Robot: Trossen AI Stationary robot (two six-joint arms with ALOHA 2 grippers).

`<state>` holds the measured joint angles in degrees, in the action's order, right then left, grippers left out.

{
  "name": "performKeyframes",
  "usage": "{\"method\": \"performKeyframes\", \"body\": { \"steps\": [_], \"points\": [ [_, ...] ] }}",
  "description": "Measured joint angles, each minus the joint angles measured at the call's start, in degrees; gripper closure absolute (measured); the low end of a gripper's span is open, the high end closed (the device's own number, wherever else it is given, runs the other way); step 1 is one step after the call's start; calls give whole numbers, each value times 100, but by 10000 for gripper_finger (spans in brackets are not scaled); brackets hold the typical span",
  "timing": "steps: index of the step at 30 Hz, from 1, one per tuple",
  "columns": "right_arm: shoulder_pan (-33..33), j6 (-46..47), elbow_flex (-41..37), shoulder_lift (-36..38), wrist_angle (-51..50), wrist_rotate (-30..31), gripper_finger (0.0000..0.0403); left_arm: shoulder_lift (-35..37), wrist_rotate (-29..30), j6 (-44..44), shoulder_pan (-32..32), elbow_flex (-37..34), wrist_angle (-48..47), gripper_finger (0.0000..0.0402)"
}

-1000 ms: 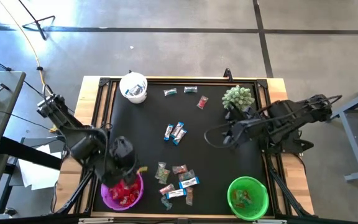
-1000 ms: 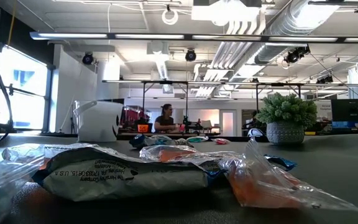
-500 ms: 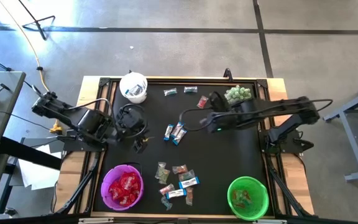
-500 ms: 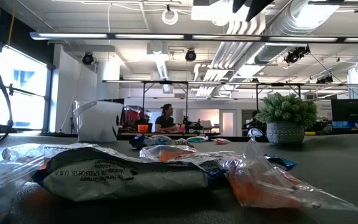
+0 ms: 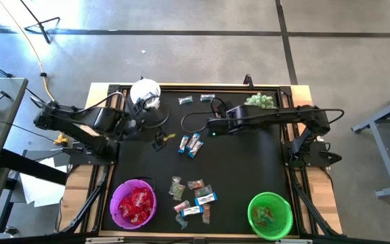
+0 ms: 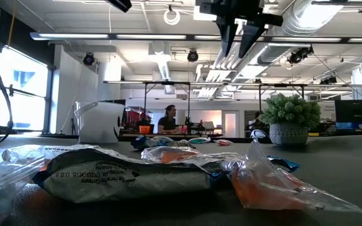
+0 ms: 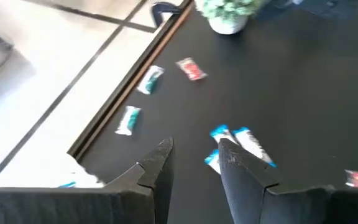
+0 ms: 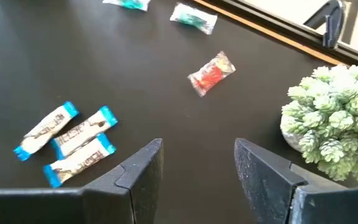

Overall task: Sort candy
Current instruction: Put the red gummy into the green bucket

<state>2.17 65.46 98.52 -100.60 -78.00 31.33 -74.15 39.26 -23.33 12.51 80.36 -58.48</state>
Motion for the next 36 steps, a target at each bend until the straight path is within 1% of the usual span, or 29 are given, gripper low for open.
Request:
{"method": "performKeyframes", "body": {
  "steps": [8, 10, 14, 21, 27, 31, 36],
  "points": [
    [-442, -288, -50, -34, -16, -32, 208, 0, 35, 316, -875, 0, 7, 288],
    [-582, -513, -266, -28, 225, -255, 208, 0, 35, 426, -1099, 0, 11, 288],
    [-913, -827, -895, -20, 891, -678, 208, 4, 14, 605, -1550, 0, 79, 288],
    [-1524, -1210, -2030, -21, 2294, -1523, 208, 68, -308, 918, -2252, -2, 426, 288],
    [-1996, -1452, -2729, -21, 3669, -2221, 208, 196, -469, 1239, -2876, -2, 679, 288],
    [-2345, -1356, -2916, -21, 4179, -2346, 208, 312, -749, 1660, -3332, 0, 928, 288],
    [-2698, -971, -2933, -44, 4403, -2173, 208, 483, -1112, 2447, -3929, -2, 1421, 288]
  ]
}}
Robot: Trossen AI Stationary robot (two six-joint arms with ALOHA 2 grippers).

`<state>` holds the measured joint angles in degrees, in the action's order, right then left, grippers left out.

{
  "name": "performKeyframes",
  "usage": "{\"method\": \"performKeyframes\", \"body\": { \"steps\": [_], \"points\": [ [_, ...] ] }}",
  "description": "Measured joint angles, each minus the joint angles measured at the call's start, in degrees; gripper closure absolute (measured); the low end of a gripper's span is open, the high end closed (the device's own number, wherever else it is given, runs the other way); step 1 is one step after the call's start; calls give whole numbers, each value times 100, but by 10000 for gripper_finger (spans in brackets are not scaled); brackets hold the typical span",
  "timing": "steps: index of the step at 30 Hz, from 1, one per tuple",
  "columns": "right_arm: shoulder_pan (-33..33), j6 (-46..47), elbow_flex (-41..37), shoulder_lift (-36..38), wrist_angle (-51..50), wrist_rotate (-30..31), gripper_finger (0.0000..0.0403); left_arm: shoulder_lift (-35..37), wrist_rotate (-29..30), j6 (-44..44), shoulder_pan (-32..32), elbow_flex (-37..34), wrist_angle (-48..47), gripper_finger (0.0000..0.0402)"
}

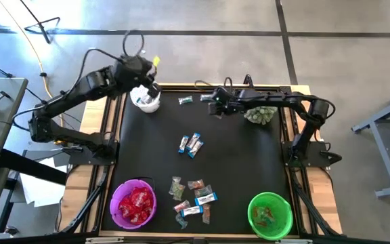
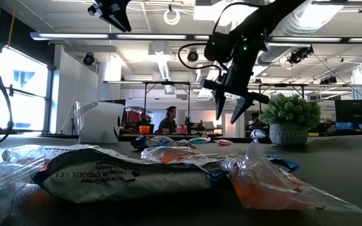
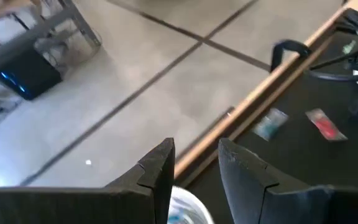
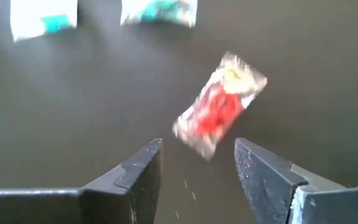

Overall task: Sort candy
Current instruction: Put the red gummy into the green bucket

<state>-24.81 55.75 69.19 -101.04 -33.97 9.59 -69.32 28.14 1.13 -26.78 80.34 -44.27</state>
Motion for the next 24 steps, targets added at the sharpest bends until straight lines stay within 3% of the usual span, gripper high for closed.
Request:
{"method": "performKeyframes", "body": {
  "steps": [10, 24],
  "points": [
    [-234, 1101, 0, -847, 790, -313, 208, 253, -992, 1087, -1066, 0, 850, 288],
    [-331, 1176, 15, -1040, 640, -355, 224, 282, -1560, 1413, -1761, 0, 992, 288]
  ]
}}
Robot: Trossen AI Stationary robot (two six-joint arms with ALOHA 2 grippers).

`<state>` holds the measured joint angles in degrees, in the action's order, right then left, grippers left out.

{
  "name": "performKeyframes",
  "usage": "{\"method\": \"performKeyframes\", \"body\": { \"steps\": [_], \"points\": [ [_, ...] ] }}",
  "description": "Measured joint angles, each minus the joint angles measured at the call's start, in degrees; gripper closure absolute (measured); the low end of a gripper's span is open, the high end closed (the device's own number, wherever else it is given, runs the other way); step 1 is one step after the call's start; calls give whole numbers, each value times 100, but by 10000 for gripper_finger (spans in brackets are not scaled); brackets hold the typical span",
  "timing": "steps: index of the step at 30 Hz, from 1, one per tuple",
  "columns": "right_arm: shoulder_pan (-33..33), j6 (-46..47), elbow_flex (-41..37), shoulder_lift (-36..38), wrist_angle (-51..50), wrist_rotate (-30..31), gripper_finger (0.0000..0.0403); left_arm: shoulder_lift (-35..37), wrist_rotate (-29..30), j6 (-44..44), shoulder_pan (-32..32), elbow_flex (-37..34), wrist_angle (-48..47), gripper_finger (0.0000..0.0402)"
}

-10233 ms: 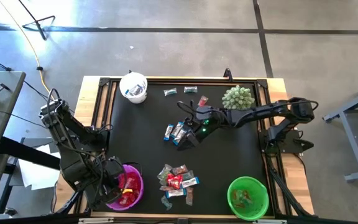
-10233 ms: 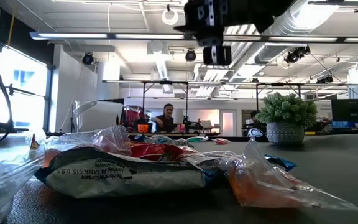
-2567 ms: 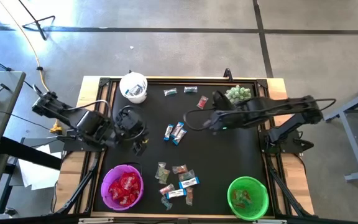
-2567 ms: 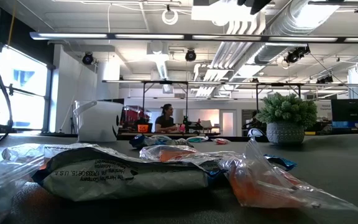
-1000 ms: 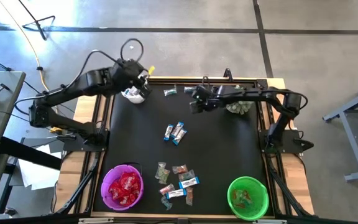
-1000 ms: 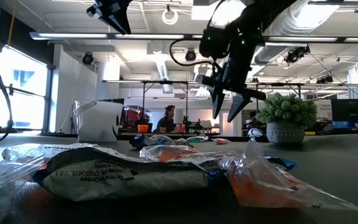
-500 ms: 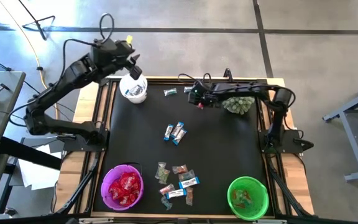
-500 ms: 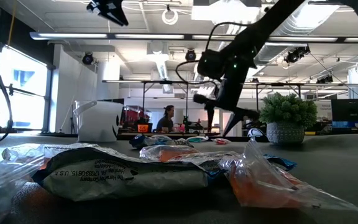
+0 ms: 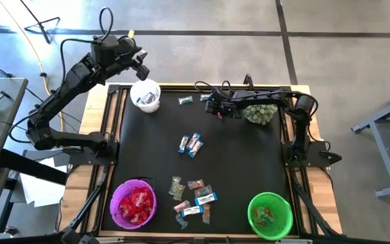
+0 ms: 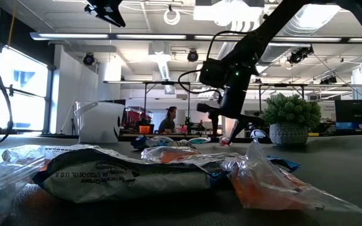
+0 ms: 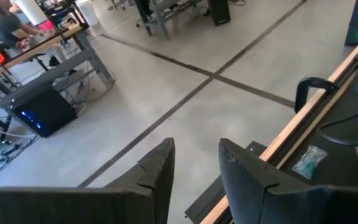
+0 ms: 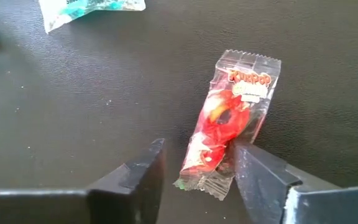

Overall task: Sort candy
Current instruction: Put the red gummy into the green bucket

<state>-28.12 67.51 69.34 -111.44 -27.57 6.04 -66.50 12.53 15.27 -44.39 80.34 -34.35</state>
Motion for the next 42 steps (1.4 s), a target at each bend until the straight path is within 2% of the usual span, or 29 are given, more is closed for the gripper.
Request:
{"method": "performKeyframes", "body": {
  "steps": [12, 17, 19, 24, 28, 34, 38, 42],
  "points": [
    [59, -141, -2, -4, -88, -140, 391, -2, -3, 0, -67, 0, -3, 288],
    [122, -351, -25, 161, -164, -735, 387, -2, -2, 4, -64, 0, -4, 288],
    [193, -470, -26, 368, -138, -776, 389, -2, -1, 121, -65, 0, 0, 288],
    [365, -828, -24, 1176, -182, -1098, 399, -2, -2, 503, -64, 0, 127, 288],
    [665, -792, -20, 2042, -248, -1619, 400, -2, -2, 588, -64, 0, 134, 288],
    [1185, 138, -9, 3280, -269, -2609, 401, -2, -258, 594, -64, 0, 162, 288],
    [1757, 819, -9, 3839, -639, -2662, 402, -2, -490, 347, -41, 0, 164, 288],
    [2531, 1312, -9, 4168, -1373, -2644, 402, 9, -497, -386, 109, 0, 165, 288]
  ]
}}
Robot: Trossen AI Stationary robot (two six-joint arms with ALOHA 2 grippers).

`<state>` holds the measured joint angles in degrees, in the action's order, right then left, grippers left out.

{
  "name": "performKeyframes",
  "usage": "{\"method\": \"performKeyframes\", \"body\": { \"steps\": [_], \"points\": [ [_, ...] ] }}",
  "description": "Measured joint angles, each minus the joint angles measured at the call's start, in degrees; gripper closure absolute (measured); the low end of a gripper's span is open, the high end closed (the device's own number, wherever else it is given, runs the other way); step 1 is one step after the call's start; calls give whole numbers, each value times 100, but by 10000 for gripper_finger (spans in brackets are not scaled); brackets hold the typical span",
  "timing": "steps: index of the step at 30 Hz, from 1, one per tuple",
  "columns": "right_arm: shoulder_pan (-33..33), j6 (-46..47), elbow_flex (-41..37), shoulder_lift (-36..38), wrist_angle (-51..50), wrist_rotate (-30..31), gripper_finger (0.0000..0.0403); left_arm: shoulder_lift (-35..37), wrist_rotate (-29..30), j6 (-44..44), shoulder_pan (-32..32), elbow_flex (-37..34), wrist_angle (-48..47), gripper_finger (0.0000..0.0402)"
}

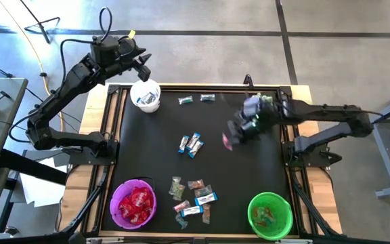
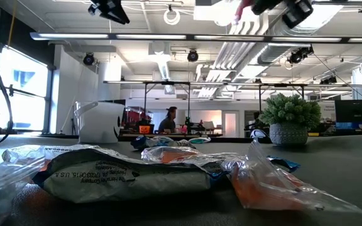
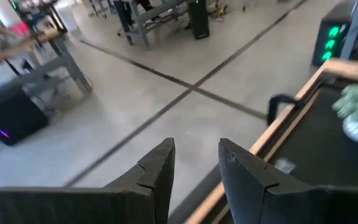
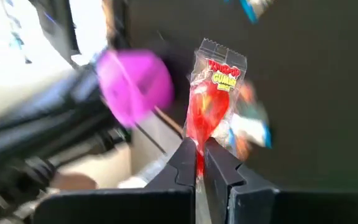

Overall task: Sort candy
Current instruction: Put the red gummy into the green bucket

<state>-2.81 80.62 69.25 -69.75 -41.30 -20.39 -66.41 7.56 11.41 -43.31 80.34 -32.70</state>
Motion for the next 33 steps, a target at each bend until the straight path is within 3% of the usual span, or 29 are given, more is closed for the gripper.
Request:
{"method": "performKeyframes", "body": {
  "steps": [9, 12, 16, 20, 27, 33],
  "points": [
    [2453, 1923, 0, 491, -1206, 26, 402, 270, -265, -2134, 687, 2, -11, 288],
    [3289, 2545, 0, 502, -1821, 41, 402, 306, -608, -2563, 985, 2, 2, 288],
    [4100, 3038, 0, 415, -2771, 25, 402, 271, -610, -2942, 1423, 2, 16, 288],
    [4563, 3148, 0, 319, -2665, 28, 402, 262, -415, -3310, 1748, 2, 105, 288],
    [5015, 3149, 0, 83, -1348, 31, 402, 266, -399, -3531, 2201, 2, 363, 288],
    [5171, 3096, 0, -351, -1324, 31, 401, 266, -272, -3528, 2458, 2, 362, 288]
  ]
}}
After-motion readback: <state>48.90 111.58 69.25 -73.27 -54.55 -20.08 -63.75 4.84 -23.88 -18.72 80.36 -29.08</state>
